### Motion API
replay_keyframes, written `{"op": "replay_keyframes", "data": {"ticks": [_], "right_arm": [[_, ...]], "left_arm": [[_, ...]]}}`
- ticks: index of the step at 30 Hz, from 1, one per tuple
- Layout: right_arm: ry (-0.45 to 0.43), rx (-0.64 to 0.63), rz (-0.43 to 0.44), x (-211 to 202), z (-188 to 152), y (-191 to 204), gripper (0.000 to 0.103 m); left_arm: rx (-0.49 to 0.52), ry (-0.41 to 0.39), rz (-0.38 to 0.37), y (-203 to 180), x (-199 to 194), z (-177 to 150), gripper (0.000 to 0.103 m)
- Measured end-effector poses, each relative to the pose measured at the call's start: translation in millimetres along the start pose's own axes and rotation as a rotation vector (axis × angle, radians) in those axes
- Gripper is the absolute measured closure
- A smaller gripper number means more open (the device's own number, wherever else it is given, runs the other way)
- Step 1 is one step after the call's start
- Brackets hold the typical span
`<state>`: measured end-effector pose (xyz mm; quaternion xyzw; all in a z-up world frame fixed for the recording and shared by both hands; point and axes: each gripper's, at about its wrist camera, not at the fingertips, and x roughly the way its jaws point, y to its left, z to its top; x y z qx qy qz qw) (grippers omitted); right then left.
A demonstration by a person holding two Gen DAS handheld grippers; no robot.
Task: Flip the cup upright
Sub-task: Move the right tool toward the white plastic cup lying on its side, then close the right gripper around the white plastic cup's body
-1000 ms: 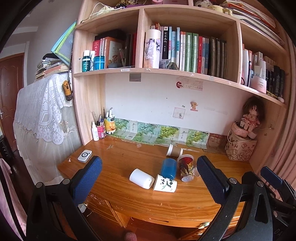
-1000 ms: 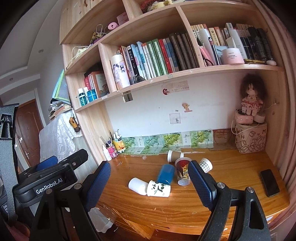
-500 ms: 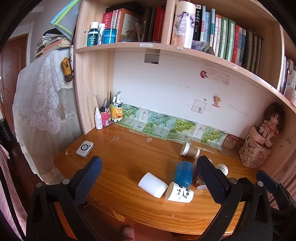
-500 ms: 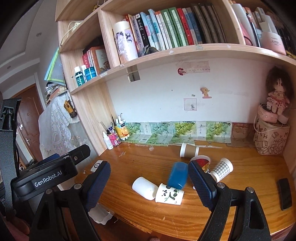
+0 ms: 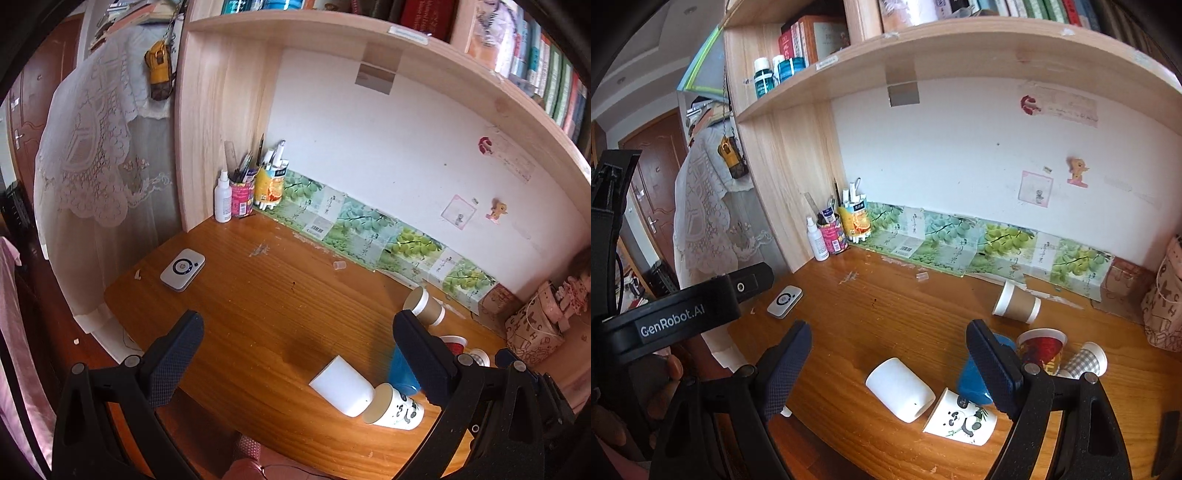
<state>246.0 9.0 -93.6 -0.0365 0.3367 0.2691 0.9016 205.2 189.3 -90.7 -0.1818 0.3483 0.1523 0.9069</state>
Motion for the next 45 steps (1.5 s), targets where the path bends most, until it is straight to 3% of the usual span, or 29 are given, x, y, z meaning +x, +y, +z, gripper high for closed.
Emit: {"op": "replay_keyframes", "data": {"ticks": [10, 19, 33, 45], "right_arm": [[0.169, -0.111, -0.001, 73.0, -11.1, 5.4, 0.017], [0.33, -0.202, -0.029, 134.5, -34.0, 11.8, 0.017], [0.534, -0.224, -0.054, 192.6, -63.5, 9.4, 0.017], [0.629, -0.197, -0.076, 220.3, -75.4, 3.5, 0.021]], "left_arm": [[-0.128, 0.205, 0.017, 38.6, 58.2, -5.8, 0.001], [-0.175, 0.335, 0.01, 55.5, 93.9, -7.9, 0.001], [-0.222, 0.392, 0.03, 79.1, 120.1, 3.1, 0.001], [-0.227, 0.395, 0.031, 87.2, 130.1, 14.3, 0.001]]}}
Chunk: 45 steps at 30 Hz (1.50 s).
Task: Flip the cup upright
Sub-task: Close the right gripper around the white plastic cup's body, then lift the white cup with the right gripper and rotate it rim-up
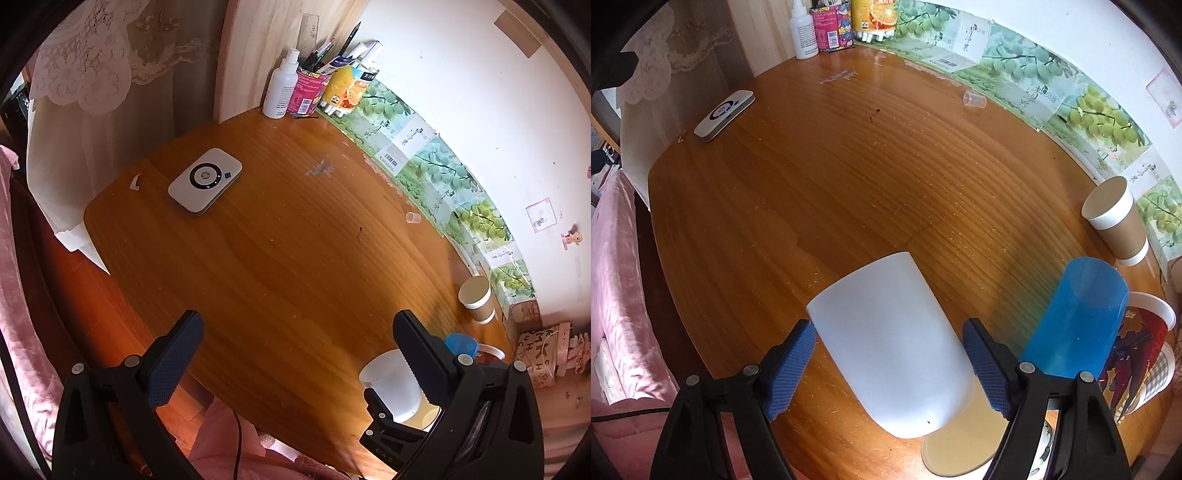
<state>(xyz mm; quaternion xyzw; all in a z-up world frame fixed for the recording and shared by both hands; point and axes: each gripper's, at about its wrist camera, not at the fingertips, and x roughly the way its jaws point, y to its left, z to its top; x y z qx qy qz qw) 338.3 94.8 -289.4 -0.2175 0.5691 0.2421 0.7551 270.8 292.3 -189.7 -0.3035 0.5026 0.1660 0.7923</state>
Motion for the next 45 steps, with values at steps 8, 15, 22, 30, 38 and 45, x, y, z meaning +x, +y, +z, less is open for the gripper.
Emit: {"op": "replay_keyframes", "data": {"ticks": [8, 15, 22, 30, 38, 45], "right_arm": [[0.005, 0.042, 0.01, 6.2, 2.0, -2.6, 0.022], [-0.016, 0.051, 0.005, 7.0, 2.8, -0.4, 0.023], [-0.04, 0.092, 0.024, 5.9, 1.7, -2.1, 0.025], [-0.087, 0.191, 0.044, 0.2, -5.6, -9.7, 0.028], [-0.163, 0.262, 0.072, -16.7, -19.3, -17.0, 0.029], [-0.243, 0.336, 0.097, -34.0, -38.9, -21.0, 0.03]], "left_arm": [[0.031, 0.023, -0.005, -6.3, 8.1, 8.9, 0.001], [0.087, 0.023, -0.024, -17.0, 10.3, 14.0, 0.001], [0.163, 0.024, -0.026, -27.3, 6.8, 14.8, 0.001], [0.225, -0.013, -0.033, -35.5, -6.4, 17.4, 0.001], [0.303, -0.028, -0.057, -48.6, -16.4, 11.5, 0.001], [0.372, -0.04, -0.067, -57.8, -26.7, -2.8, 0.001]]}}
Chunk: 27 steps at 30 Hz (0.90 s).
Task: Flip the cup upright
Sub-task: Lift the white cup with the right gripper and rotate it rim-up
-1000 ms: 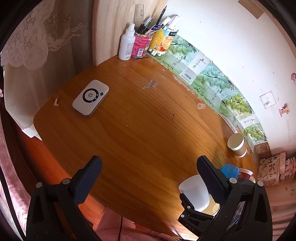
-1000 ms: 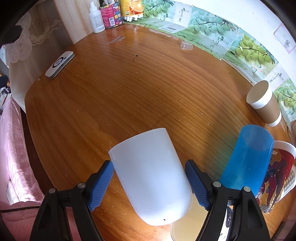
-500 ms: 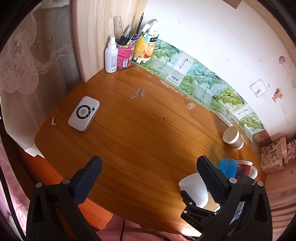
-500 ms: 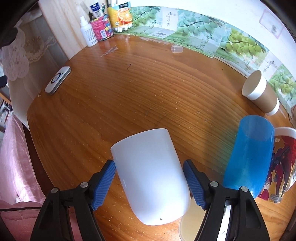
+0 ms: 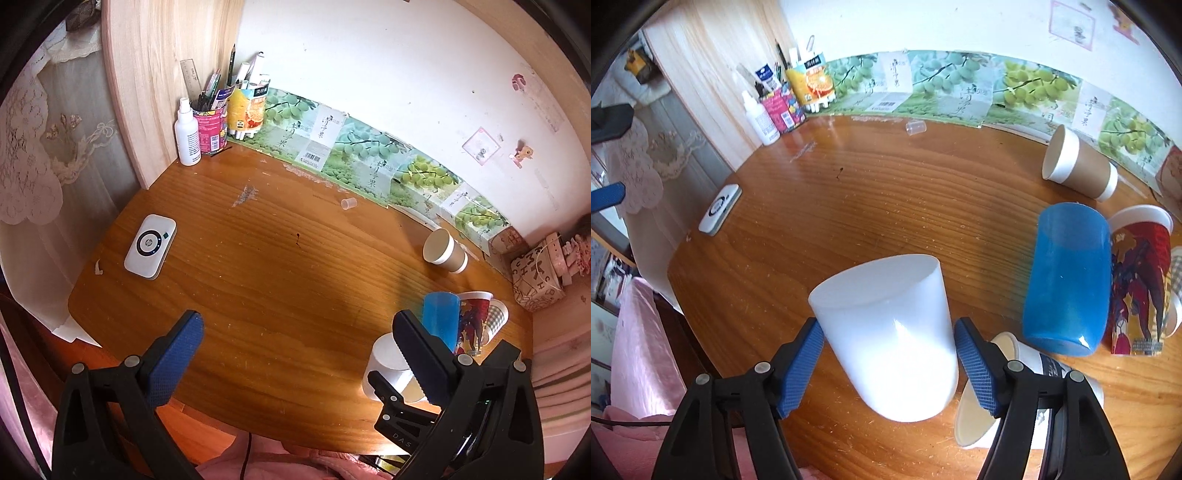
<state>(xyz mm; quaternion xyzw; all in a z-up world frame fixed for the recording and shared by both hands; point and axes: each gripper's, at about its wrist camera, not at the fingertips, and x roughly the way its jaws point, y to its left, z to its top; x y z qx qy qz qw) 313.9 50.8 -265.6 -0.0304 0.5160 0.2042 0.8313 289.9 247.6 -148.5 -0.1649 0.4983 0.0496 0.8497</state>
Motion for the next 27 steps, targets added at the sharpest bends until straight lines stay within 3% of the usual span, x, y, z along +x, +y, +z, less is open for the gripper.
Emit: {"op": "replay_keyframes", "data": {"ticks": [13, 27], "right_arm": [[-0.123, 0.072, 0.03, -57.4, -25.1, -6.8, 0.032], [-0.126, 0.21, 0.019, -121.2, -73.1, -48.0, 0.032]], "left_arm": [[0.105, -0.019, -0.029, -26.7, -14.4, -16.6, 0.001], [0.217, 0.008, -0.087, -78.7, -25.9, -48.1, 0.001]]}}
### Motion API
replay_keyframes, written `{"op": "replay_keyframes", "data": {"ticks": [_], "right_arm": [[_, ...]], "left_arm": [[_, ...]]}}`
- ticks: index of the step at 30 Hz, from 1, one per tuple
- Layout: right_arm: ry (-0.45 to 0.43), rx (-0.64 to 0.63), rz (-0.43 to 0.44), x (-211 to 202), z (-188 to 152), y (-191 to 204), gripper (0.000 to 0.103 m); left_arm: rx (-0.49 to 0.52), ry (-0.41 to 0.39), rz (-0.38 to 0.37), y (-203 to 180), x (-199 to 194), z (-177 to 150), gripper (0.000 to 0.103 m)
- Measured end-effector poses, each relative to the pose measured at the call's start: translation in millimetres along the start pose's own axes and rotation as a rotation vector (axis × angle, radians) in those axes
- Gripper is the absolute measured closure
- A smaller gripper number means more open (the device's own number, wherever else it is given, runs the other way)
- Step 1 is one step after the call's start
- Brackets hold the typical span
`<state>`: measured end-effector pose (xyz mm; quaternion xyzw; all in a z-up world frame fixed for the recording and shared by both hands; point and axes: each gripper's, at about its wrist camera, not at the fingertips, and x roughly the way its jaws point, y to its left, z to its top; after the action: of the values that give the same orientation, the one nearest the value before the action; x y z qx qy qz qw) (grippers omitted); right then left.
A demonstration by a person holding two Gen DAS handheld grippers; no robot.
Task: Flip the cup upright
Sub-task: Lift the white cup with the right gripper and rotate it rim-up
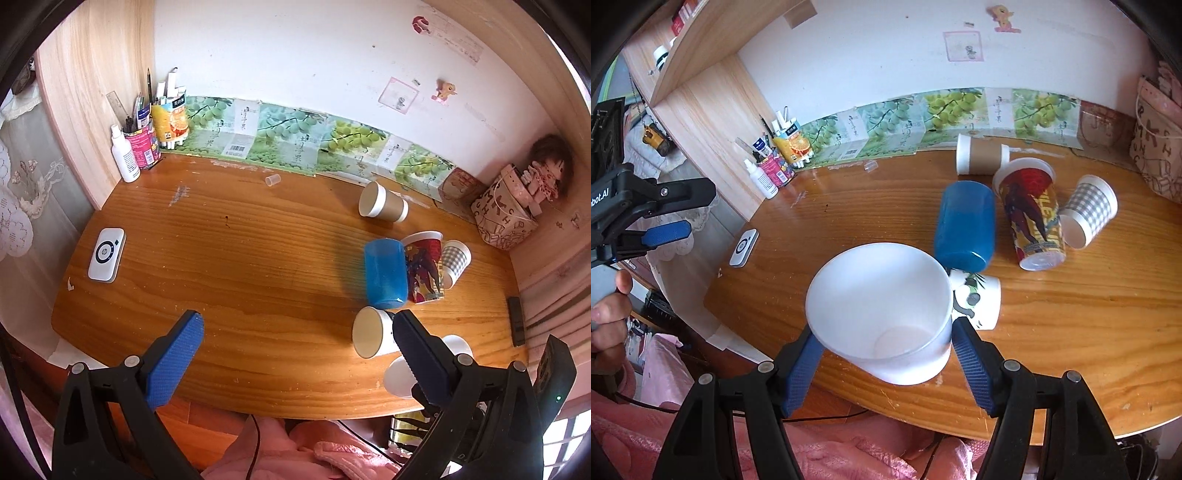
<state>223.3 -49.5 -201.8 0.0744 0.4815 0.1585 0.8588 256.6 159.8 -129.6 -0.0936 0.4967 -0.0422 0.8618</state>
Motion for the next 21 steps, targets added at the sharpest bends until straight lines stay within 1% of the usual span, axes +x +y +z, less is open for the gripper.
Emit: {"op": "replay_keyframes", "data": {"ticks": [7, 11, 14, 21], "right_arm": [[0.067, 0.085, -0.028, -6.1, -11.9, -43.1, 0.032], [0.119, 0.131, -0.028, -1.4, -12.0, -66.0, 0.032], [0.149, 0.138, -0.036, 3.9, -9.8, -81.3, 0.032], [0.202, 0.16, 0.004, 18.4, -2.2, -114.6, 0.032]], "left_arm": [[0.018, 0.006, 0.001, -35.3, -1.1, -9.4, 0.001], [0.032, 0.028, 0.01, -55.3, 1.8, -16.8, 0.001], [0.041, 0.039, 0.022, -68.2, 3.5, -22.5, 0.001], [0.051, 0.073, 0.071, -94.8, 13.2, -27.8, 0.001]]}}
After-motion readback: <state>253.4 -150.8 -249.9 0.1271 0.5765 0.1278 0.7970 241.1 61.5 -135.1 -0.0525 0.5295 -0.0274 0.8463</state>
